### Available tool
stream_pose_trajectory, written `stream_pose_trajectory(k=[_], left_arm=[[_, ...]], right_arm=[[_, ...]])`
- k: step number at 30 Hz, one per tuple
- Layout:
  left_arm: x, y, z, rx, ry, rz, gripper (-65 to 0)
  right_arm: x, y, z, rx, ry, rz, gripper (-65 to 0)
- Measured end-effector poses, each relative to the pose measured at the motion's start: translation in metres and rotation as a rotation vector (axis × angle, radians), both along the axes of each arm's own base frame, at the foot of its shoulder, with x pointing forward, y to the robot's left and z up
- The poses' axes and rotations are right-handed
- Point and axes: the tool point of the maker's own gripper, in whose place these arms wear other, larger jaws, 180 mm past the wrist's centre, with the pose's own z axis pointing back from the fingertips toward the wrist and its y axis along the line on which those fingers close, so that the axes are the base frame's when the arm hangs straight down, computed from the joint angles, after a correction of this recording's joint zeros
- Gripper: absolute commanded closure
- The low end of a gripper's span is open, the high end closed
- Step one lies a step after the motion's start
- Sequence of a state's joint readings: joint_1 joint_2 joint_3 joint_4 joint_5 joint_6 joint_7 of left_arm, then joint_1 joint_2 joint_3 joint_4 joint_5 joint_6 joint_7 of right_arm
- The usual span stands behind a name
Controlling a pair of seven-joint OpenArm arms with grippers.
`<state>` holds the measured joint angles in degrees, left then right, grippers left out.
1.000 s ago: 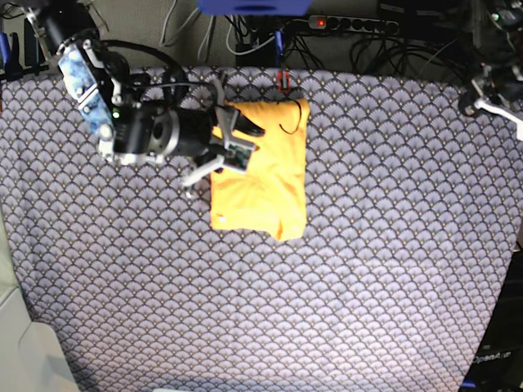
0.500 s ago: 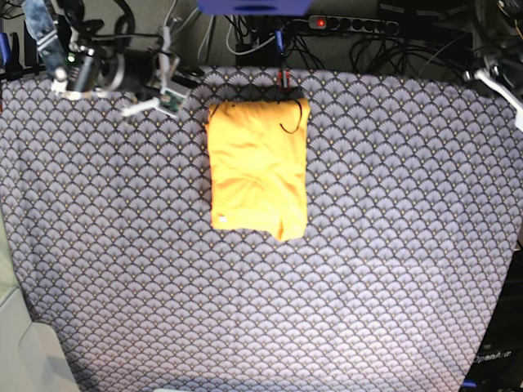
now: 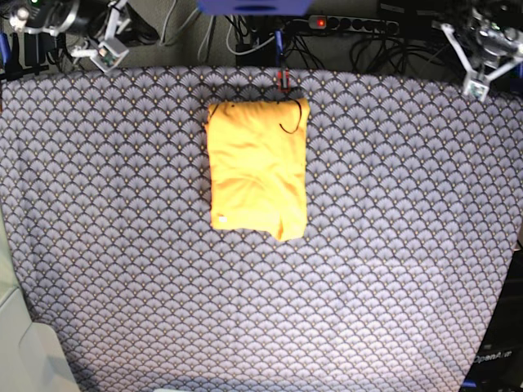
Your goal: Fold the T-shirt properly
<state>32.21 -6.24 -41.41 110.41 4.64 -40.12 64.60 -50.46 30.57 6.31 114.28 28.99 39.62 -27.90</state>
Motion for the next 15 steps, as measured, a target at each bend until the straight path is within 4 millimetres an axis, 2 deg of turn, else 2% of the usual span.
stream_pose_trajectory(k=[4,6,9,11,15], left_arm=[[-0.007,-0.019,-0.016,0.025,-0.011,-0.005,0.0],[-0.014,-0.031,-0.032,0.011,0.004,0.004,0.0],[-0.022,-0.051,-0.064,-0.05,0.026,0.012,0.0],[-0.021,-0.063,-0.084,-0.122,-0.015,0.048,0.0],[-0.028,-0.068,-0.114,-0.211,-0.073,0.135,0.0]], right_arm=[[-0.013,-0.011,-0.009,0.0,0.035,-0.043,0.0],[-0.021,-0.016,-0.018,-0.014,0.056,-0.06,0.0],[-0.036,-0.029,-0.048,-0.083,0.096,-0.116,0.0],[-0.05,-0.032,-0.067,-0.122,0.125,-0.128,0.0],[-0.065,-0.027,-0.094,-0.125,0.142,-0.186,0.0]])
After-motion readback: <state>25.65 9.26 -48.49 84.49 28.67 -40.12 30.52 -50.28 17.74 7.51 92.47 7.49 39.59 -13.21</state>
